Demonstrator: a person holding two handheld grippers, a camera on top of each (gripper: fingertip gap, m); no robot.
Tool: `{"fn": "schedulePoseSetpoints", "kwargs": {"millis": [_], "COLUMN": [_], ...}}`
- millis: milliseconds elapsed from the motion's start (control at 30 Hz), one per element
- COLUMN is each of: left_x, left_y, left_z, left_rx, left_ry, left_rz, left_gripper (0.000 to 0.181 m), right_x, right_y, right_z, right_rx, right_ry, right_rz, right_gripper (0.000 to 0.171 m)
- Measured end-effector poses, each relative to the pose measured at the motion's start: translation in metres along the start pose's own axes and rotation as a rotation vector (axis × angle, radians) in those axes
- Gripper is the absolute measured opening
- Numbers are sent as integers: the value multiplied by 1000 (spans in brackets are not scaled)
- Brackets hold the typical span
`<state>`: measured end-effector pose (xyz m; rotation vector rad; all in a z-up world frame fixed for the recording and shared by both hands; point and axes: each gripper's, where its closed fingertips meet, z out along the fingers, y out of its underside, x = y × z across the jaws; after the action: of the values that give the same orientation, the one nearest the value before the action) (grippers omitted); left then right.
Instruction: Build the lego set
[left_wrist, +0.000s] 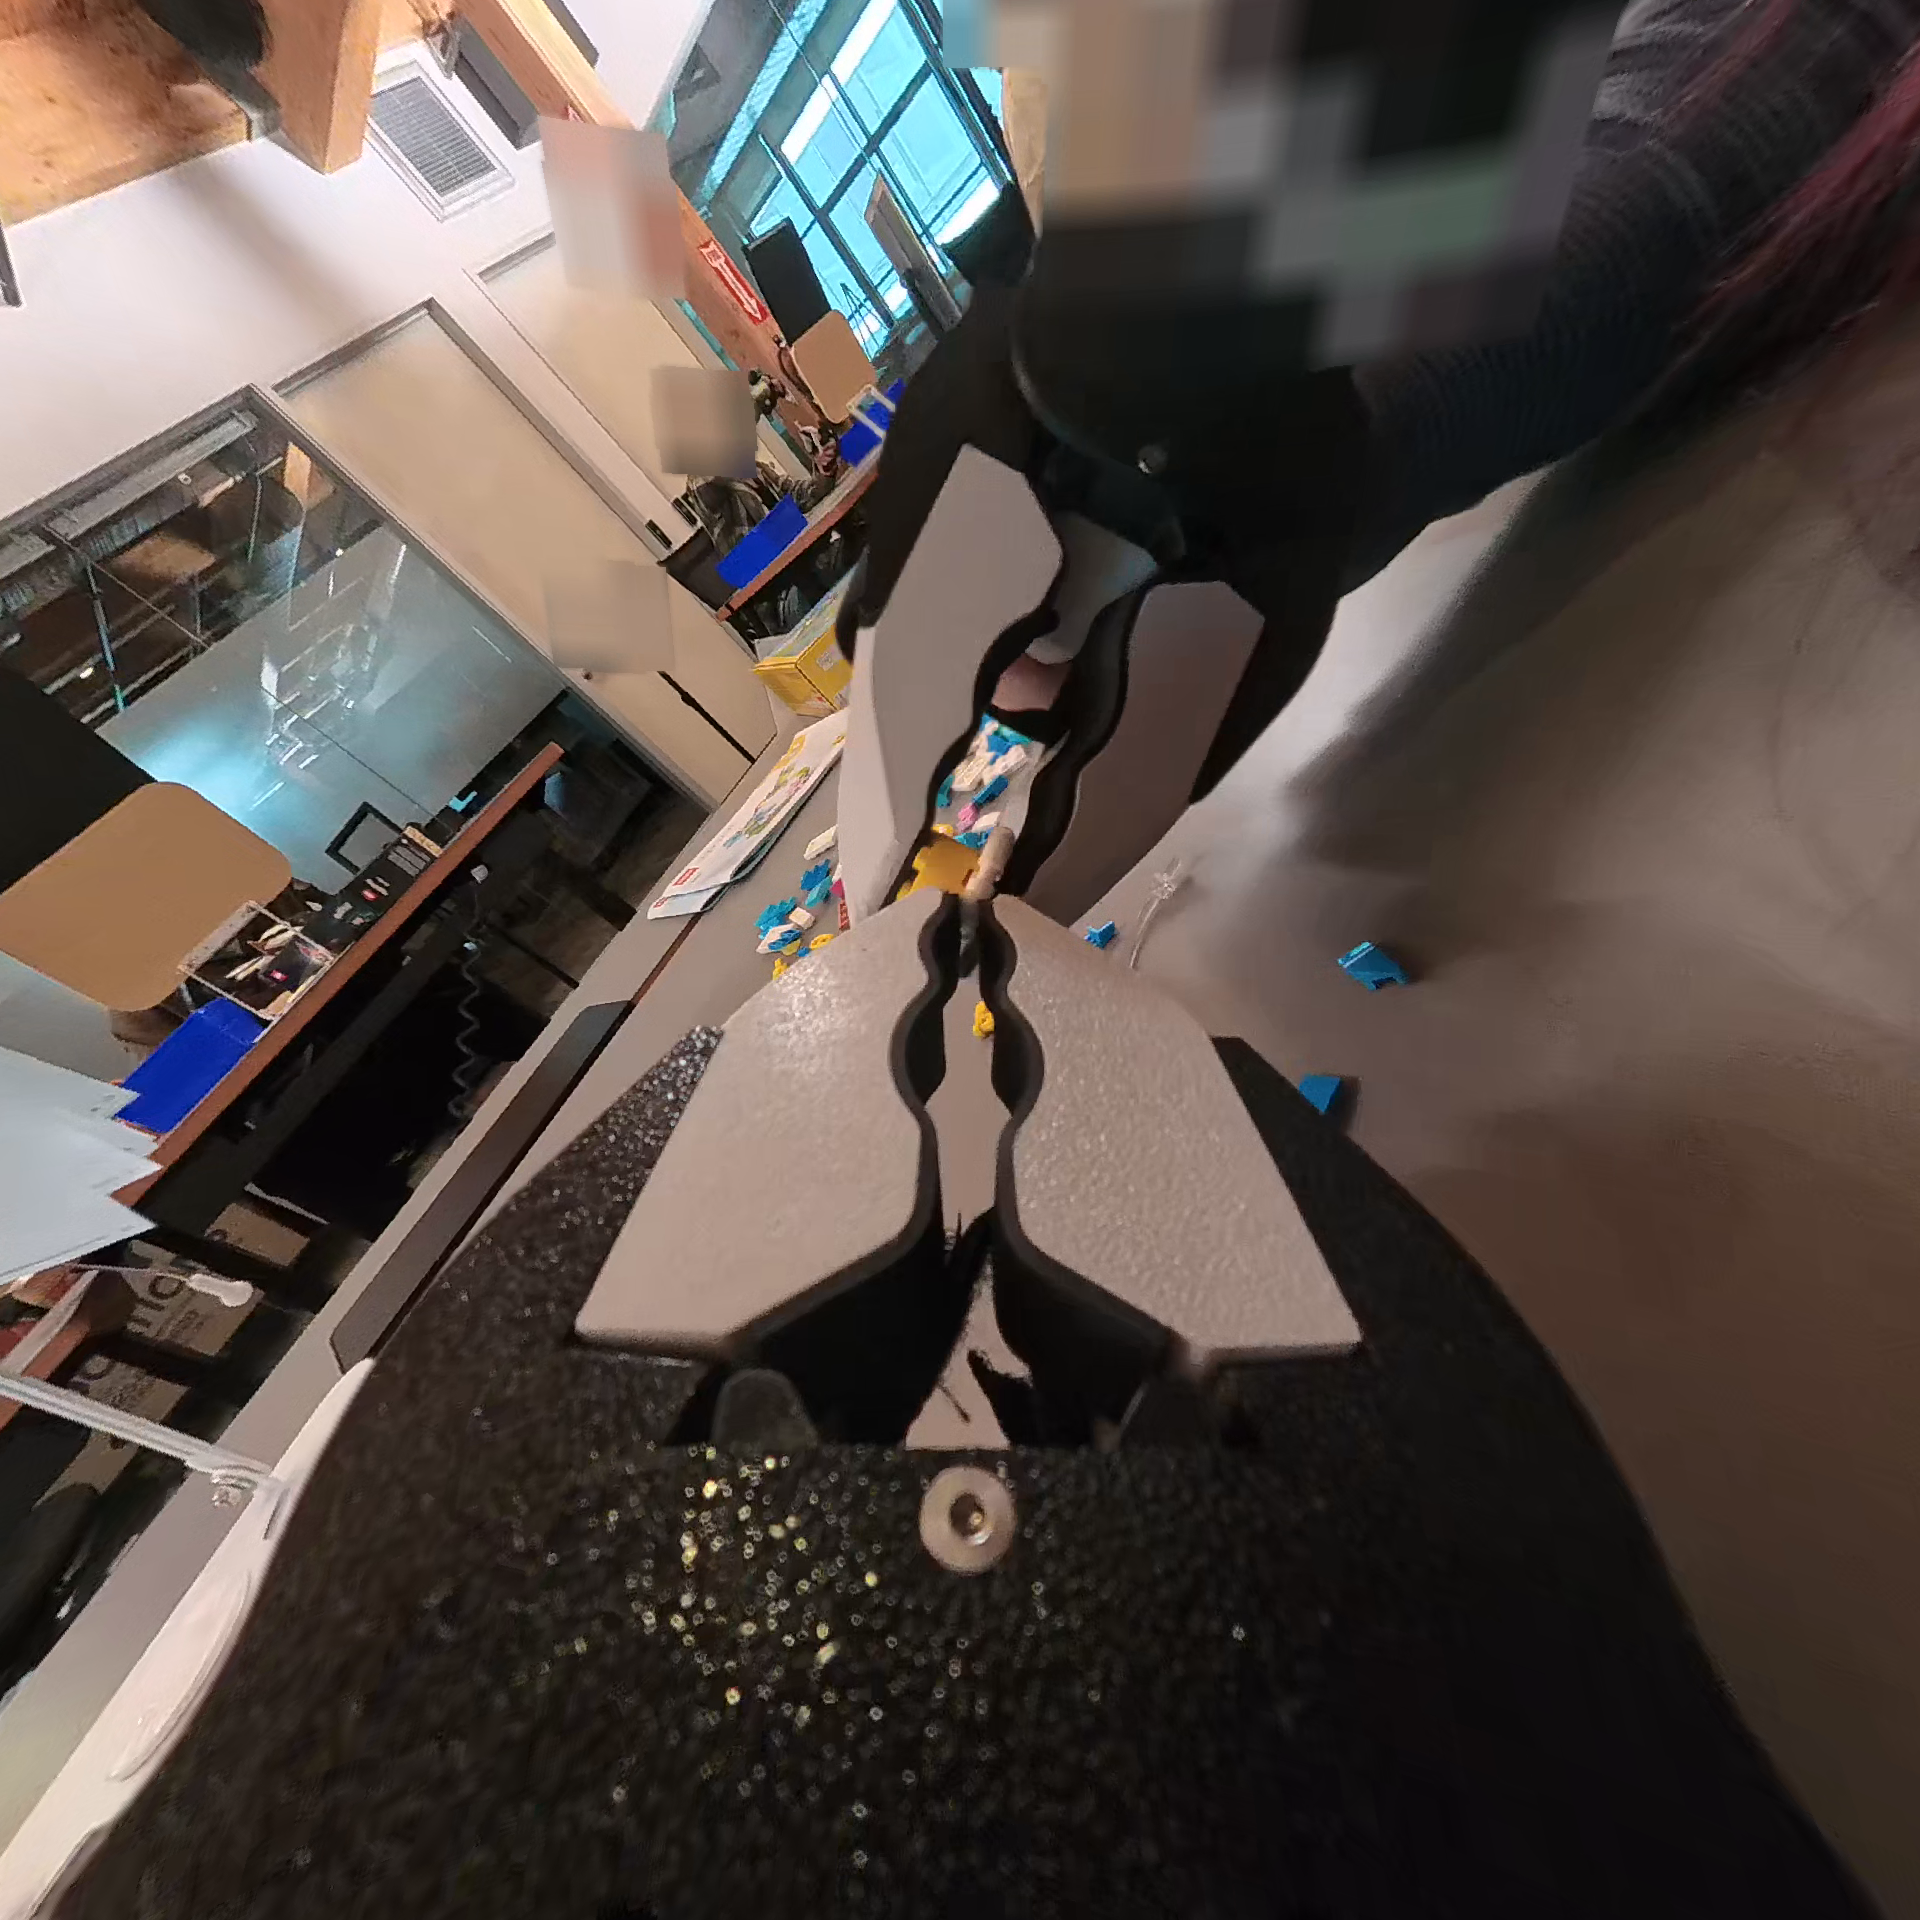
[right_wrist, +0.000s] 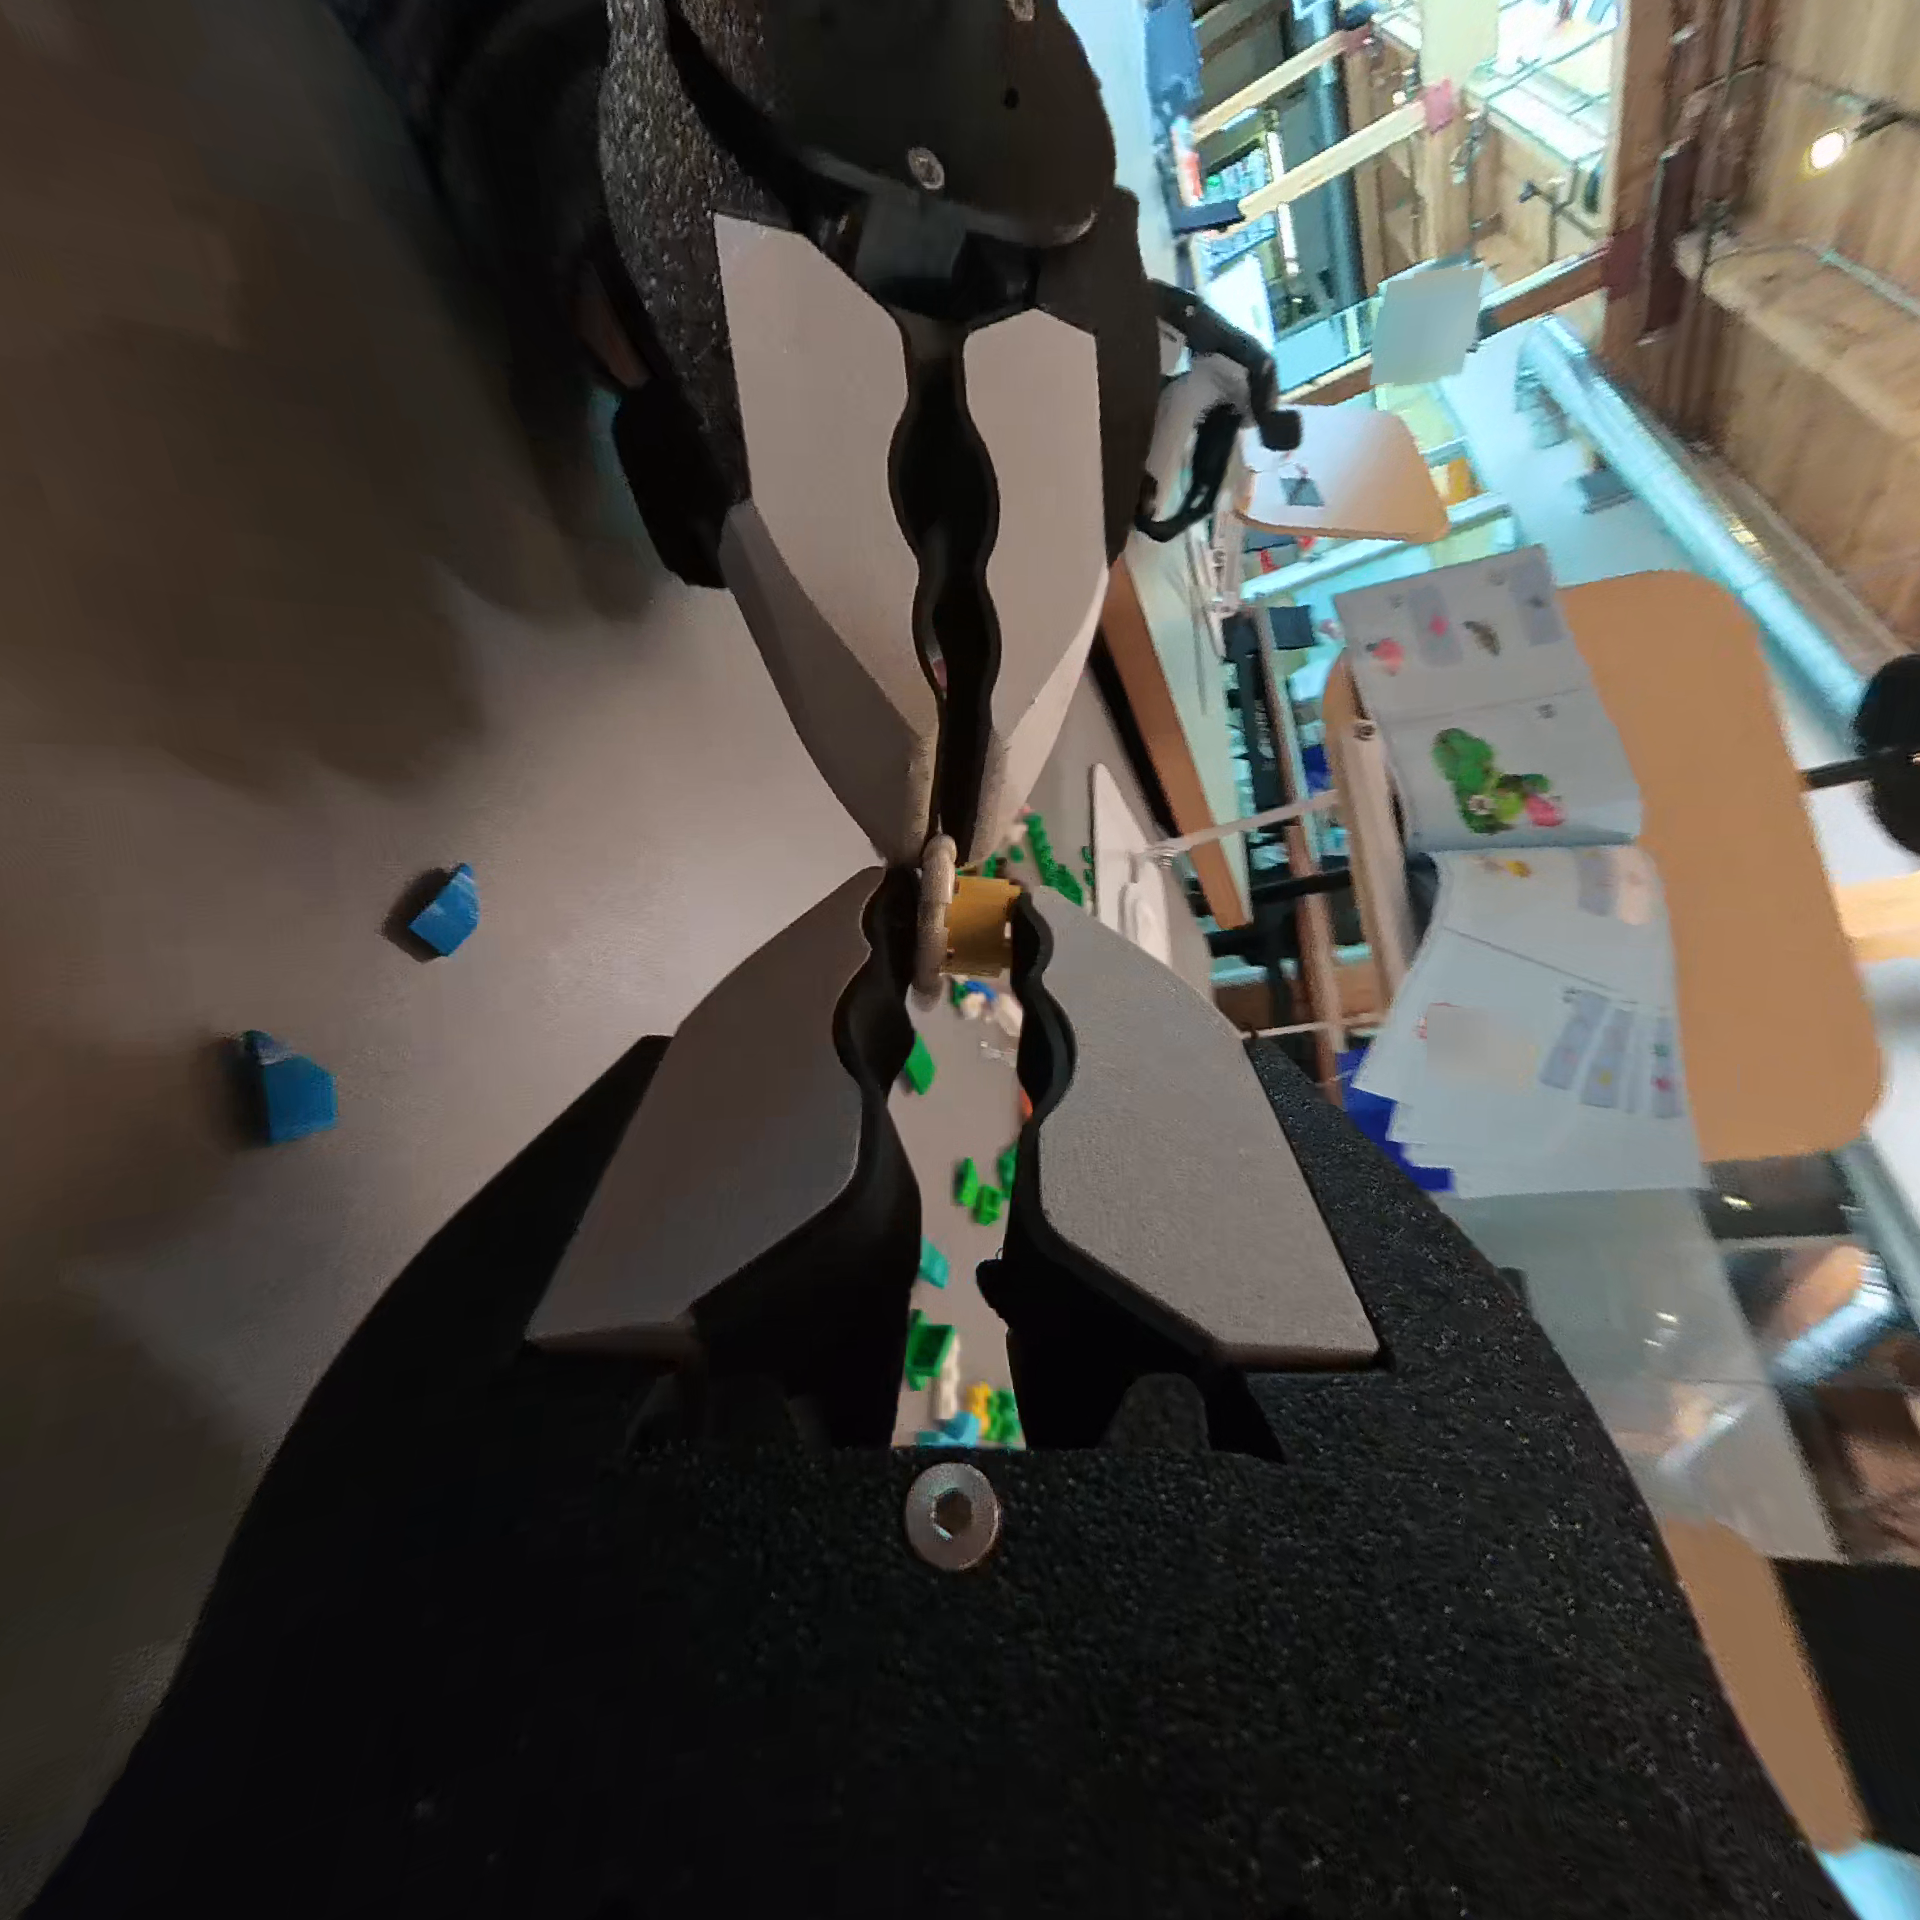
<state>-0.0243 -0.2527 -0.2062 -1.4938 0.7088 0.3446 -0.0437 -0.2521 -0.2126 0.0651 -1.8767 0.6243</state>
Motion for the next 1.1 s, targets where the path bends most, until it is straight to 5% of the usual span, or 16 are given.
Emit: {"fn": "schedulePoseSetpoints", "kwargs": {"millis": [300, 567, 833, 1100], "left_x": [-2, -11, 0, -9], "left_y": [5, 9, 14, 14], "left_z": [0, 1, 3, -1], "left_rx": [-29, -32, -67, -47], "left_ry": [-3, -65, -24, -38], "left_rz": [-5, 2, 116, 19], "left_gripper": [4, 12, 3, 3], "right_x": [4, -2, -12, -3], "right_y": [4, 8, 9, 7], "right_z": [2, 7, 7, 2], "right_rx": [-123, -27, 5, 60], "right_ry": [123, -17, -108, -81], "right_rz": [-209, 223, 287, 346], "right_gripper": [16, 16, 17, 28]}}
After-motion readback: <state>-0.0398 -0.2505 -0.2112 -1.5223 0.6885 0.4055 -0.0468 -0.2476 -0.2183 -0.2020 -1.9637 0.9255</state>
